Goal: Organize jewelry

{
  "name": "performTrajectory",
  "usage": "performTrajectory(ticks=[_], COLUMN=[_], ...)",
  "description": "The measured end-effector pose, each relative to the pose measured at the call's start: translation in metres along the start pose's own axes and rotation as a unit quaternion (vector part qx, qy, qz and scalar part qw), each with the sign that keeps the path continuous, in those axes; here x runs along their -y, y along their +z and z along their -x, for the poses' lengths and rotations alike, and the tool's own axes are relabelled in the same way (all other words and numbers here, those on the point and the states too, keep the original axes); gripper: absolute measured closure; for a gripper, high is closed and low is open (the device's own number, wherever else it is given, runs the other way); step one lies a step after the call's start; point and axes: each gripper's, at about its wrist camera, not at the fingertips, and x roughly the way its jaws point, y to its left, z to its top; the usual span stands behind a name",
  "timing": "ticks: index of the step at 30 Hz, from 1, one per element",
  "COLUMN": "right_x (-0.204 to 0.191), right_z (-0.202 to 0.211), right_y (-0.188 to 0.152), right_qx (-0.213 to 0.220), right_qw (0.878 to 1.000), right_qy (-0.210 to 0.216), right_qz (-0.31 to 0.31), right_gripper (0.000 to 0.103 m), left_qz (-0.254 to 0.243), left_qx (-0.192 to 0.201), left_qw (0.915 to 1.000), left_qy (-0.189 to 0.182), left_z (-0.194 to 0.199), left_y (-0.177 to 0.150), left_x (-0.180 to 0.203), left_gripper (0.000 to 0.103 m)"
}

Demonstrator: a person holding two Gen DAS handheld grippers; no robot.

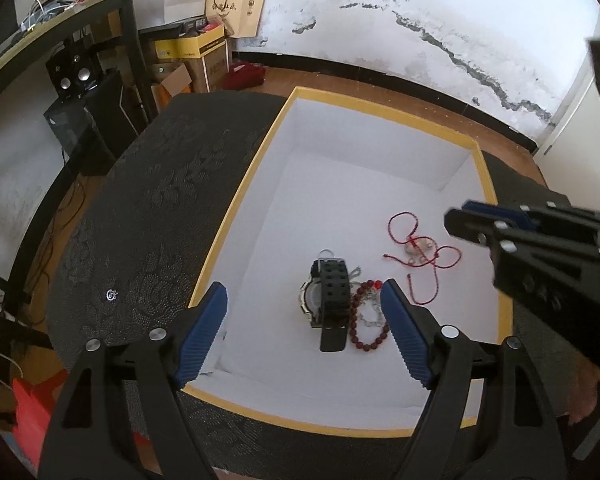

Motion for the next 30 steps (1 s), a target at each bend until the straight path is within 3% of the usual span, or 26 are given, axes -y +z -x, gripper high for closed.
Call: performTrajectory(ticks=[11,12,13,14,16,19,24,30], right_x=[0.011,0.012,0.013,0.016,0.016,0.017,0.038,0.089], right_z=[-0.057,-0.059,-0.059,-0.058,-0.052,-0.043,0.001,0.060], right_y=[0.011,0.011,0.012,0.014,0.014,0.012,0.000,-0.044], right_qx=[-0.052,-0.054,-0.055,-0.047,-0.034,-0.033,0.007,0.044], right_qw=[0.999,0.998,0.998,0.998,0.999,0.999,0.999,0.996], right_qy=[-0.003,0.000,0.007,0.013,0.009,0.011,0.010,0.000], right_qz=[-0.016,-0.017,-0.021,-0.025,-0.025,-0.020,-0.037,-0.078], right_gripper=[0.084,0.078,0.055,0.026,0.009,0.009,0.009,0.009], left_qz=[-0.004,-0.004,-0.004,-0.004,-0.005,-0.003,-0.002,0.001], left_qx=[-0.005,-0.005,-0.006,-0.006,-0.005,-0.002,0.006,0.024], left_qw=[1.0000,1.0000,1.0000,1.0000,1.0000,1.0000,1.0000,0.9997], left_qy=[0.004,0.004,0.004,0.005,0.004,0.004,0.001,-0.004], left_z=[-0.015,-0.016,-0.016,-0.016,-0.016,-0.013,-0.001,0.015], left_y=[-0.004,-0.004,-0.004,-0.004,-0.004,-0.005,-0.006,-0.007], left_x=[-0.003,-0.003,-0.003,-0.003,-0.003,-0.001,0.007,0.034], left_gripper=[0.021,0.021,0.020,0.019,0.018,0.018,0.012,0.006])
